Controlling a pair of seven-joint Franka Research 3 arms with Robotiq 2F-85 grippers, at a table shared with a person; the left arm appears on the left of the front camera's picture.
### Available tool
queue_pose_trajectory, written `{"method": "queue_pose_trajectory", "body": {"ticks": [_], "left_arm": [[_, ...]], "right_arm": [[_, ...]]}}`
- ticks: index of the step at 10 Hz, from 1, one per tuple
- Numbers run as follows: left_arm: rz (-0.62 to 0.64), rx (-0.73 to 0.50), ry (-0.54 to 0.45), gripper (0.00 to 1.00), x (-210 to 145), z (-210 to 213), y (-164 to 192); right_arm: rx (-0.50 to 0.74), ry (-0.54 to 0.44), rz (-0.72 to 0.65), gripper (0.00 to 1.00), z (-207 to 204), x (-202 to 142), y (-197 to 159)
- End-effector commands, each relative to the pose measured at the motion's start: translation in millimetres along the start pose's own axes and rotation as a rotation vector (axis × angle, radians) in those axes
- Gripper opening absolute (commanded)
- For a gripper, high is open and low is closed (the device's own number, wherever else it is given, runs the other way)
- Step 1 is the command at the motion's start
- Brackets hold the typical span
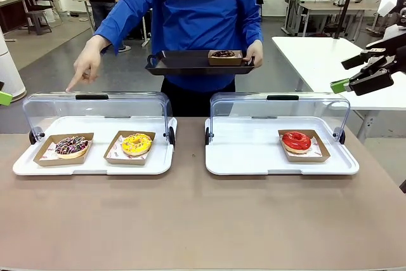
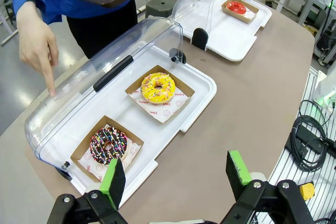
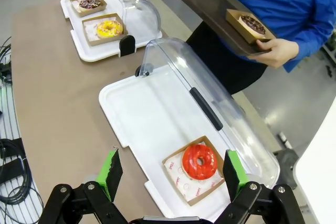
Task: Provide the desired donut to the person.
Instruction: Pick up and lift the Paper togo box containing the Donut pointed at by the person.
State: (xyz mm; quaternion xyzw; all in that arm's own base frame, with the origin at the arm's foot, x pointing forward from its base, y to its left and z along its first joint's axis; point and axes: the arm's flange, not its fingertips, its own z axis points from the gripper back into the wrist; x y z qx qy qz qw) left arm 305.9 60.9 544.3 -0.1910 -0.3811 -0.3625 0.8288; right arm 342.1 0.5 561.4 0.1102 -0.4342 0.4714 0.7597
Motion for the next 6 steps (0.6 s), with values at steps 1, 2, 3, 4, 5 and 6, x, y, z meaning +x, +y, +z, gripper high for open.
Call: {"method": "queue_pose_trajectory", "body": {"ticks": [1,2,3,4,5,6], "left_arm": [[0.007,-0.004,-0.008,1.0,-0.1,-0.1,0.9],[0.007,-0.004,-0.008,1.0,-0.1,-0.1,0.9],[0.007,-0.004,-0.008,1.0,-0.1,-0.1,0.9],[0.007,-0.004,-0.008,1.0,-0.1,-0.1,0.9],[0.007,-0.004,-0.008,1.0,-0.1,-0.1,0.9],[0.007,-0.004,-0.008,1.0,-0.1,-0.1,0.9]], "right_arm": [[-0.002,0.002,-0.012,1.0,-0.6,-0.8,1.5],[-0.002,0.002,-0.012,1.0,-0.6,-0.8,1.5],[-0.002,0.002,-0.012,1.0,-0.6,-0.8,1.5],[-0.002,0.002,-0.012,1.0,-0.6,-0.8,1.5],[-0.002,0.002,-0.012,1.0,-0.6,-0.8,1.5],[-0.002,0.002,-0.012,1.0,-0.6,-0.8,1.5]]}}
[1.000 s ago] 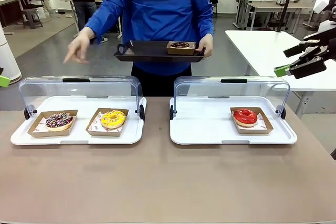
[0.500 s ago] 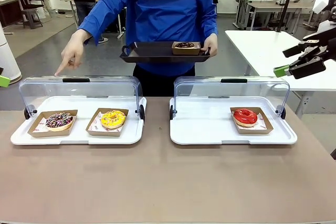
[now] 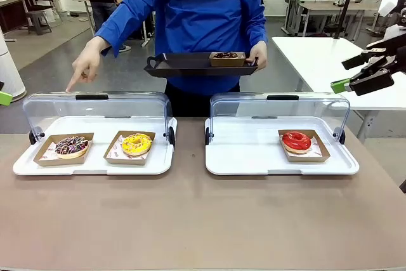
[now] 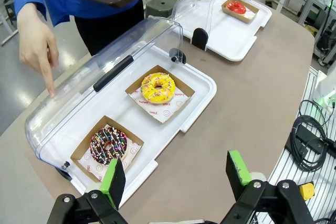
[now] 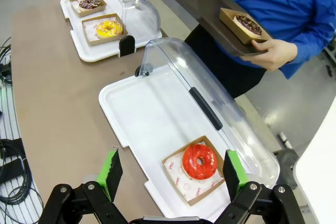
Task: Provide the desired donut to the person.
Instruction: Pick up and lift the Paper togo box containing the Donut pointed at by the person.
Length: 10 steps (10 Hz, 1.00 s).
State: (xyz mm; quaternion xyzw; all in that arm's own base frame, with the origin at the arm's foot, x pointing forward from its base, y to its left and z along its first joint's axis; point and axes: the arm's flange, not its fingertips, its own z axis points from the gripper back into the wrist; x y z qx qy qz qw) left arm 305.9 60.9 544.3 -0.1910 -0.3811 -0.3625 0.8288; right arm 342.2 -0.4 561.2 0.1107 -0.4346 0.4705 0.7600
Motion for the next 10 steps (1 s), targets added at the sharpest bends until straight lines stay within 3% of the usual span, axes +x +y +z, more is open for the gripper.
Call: {"method": "queue_pose_trajectory", "body": {"ticks": [1,5,6,8,10], "left_arm": [[0.007,-0.004,-0.008,1.0,0,0,1],[0.0,0.0,0.0,1.0,0,0,0],[-0.126,0.051,0.124,1.0,7,-9,-18],[-0.378,0.027,0.382,1.0,9,-41,-15],[-0.622,-0.035,0.495,1.0,-10,-85,-8]], "right_arm": [[-0.001,0.003,-0.01,1.0,-1,0,2],[-0.001,0.003,-0.01,1.0,-1,0,2],[-0.001,0.003,-0.01,1.0,-1,0,2],[-0.001,0.003,-0.01,1.0,-1,0,2],[-0.001,0.003,-0.01,1.0,-1,0,2]]}}
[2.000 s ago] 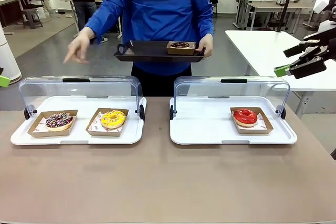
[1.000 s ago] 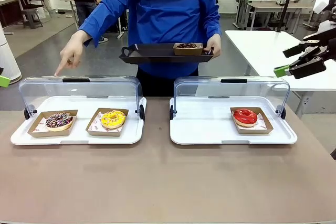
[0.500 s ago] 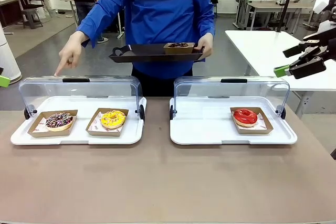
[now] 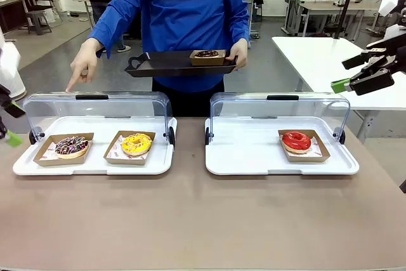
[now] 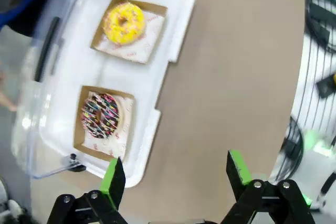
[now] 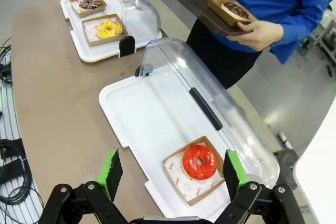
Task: Provide the desired donut to the person.
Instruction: Pick up and lift the Paper togo box containing the Donut pointed at by the person.
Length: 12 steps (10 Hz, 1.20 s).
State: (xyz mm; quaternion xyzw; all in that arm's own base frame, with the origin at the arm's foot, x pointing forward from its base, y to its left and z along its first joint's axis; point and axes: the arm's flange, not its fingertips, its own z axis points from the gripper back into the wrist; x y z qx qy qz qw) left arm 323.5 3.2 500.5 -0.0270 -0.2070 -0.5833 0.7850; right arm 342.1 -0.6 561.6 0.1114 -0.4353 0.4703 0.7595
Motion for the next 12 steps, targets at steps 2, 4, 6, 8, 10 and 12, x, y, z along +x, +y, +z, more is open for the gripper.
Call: {"method": "queue_pose_trajectory", "body": {"ticks": [2,4,6,8,10,12], "left_arm": [[-0.284,0.047,0.063,1.0,-14,-62,24],[-0.226,-0.008,0.094,1.0,-2,-39,17],[-0.226,-0.008,0.094,1.0,-2,-39,17],[-0.192,0.017,0.144,1.0,-6,-78,58],[-0.195,-0.052,0.159,1.0,-31,-92,82],[-0.194,-0.067,0.173,1.0,-49,-104,85]], "right_arm": [[-0.002,0.005,-0.009,1.0,-1,0,2],[-0.002,0.005,-0.009,1.0,-1,0,2],[-0.002,0.005,-0.009,1.0,-1,0,2],[-0.002,0.005,-0.009,1.0,-1,0,2],[-0.002,0.005,-0.009,1.0,-1,0,2],[-0.002,0.005,-0.009,1.0,-1,0,2]]}}
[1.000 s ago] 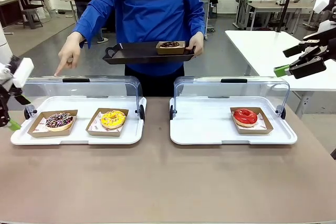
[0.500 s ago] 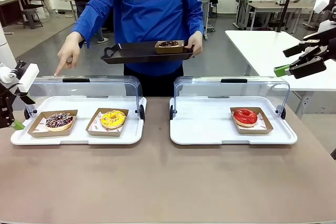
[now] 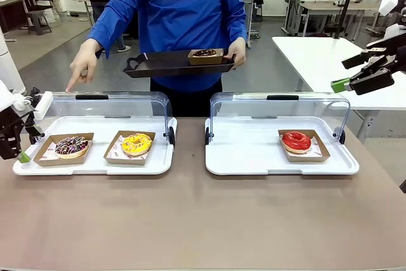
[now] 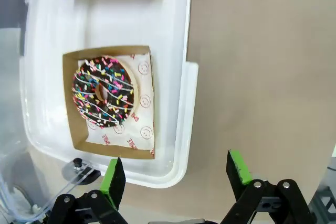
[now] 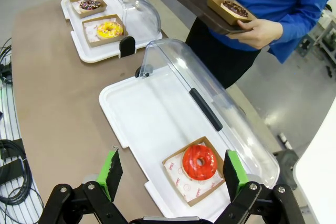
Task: Provide the desired donut to the person.
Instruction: Pick up and lift the Paper togo box containing the Donut pointed at by the person.
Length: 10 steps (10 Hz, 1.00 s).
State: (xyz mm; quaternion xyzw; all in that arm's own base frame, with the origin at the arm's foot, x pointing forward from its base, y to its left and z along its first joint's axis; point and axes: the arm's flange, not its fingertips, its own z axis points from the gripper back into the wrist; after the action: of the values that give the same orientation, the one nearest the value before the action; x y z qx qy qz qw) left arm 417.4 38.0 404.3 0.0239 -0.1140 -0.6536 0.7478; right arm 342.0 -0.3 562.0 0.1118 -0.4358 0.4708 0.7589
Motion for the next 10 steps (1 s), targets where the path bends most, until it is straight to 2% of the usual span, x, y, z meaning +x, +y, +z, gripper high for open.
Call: {"method": "queue_pose_trajectory", "body": {"ticks": [1,3,6,8,10], "left_arm": [[-0.026,0.004,-0.011,1.0,-12,-9,7],[-0.046,-0.031,0.027,1.0,-22,-21,11],[-0.053,-0.071,-0.016,1.0,-27,-48,23],[-0.03,-0.041,-0.048,1.0,-26,-61,31],[-0.035,-0.042,-0.04,1.0,-28,-70,37]], "right_arm": [[-0.003,0.007,-0.01,1.0,-1,-1,2],[-0.003,0.007,-0.01,1.0,-1,-1,2],[-0.003,0.007,-0.01,1.0,-1,-1,2],[-0.003,0.007,-0.01,1.0,-1,-1,2],[-0.003,0.007,-0.01,1.0,-1,-1,2]]}}
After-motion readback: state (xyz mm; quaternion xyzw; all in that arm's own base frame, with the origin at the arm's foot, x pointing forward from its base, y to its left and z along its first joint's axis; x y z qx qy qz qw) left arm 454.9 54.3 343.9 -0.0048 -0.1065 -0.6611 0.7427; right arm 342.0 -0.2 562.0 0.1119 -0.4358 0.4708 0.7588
